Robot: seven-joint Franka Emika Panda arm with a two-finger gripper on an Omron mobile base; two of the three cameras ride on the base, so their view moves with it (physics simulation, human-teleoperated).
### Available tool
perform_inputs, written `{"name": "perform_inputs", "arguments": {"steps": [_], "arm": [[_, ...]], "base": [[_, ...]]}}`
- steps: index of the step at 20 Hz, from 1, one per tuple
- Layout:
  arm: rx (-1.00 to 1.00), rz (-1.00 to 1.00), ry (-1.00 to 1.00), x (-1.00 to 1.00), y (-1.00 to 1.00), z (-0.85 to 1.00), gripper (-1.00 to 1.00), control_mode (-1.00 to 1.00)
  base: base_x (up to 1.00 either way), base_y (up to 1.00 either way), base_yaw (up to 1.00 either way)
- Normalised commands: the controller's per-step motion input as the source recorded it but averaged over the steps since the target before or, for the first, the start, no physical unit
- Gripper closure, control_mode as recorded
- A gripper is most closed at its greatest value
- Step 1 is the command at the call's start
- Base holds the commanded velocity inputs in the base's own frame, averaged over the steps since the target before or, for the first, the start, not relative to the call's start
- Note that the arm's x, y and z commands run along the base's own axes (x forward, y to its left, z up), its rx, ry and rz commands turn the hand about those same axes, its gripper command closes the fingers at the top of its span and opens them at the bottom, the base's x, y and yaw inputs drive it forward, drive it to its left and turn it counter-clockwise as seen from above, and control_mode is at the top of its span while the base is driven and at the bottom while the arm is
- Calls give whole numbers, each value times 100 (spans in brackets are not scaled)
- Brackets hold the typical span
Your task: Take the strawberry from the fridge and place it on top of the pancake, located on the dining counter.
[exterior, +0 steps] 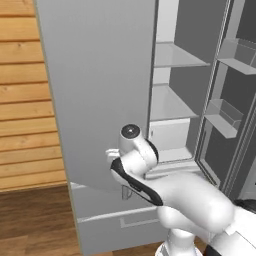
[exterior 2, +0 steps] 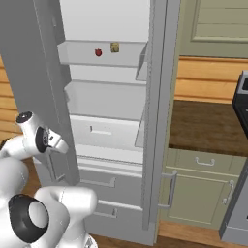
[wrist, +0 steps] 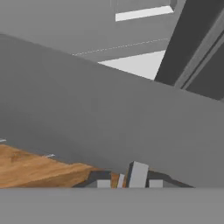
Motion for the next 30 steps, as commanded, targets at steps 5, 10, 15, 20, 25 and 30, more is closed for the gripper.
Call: {"name": "perform_inputs", "arguments": {"steps": [5, 10, 15, 20, 25, 30], "arm": [[-3, -16, -13, -41, 56, 58, -100, -100], [11, -4, -9, -54, -13, 97, -100, -100], [22, 4, -1, -62, -58, 78, -100, -100], [33, 12, 0, -44, -98, 31, -100, -100], [19, 4, 0, 0, -79, -18, -100, -100], [13, 5, 1, 47, -35, -33, -100, -100]], "base": [[0, 0, 0], [0, 0, 0], [0, 0, 0], [0, 0, 0], [0, 0, 0], [0, 0, 0]]}}
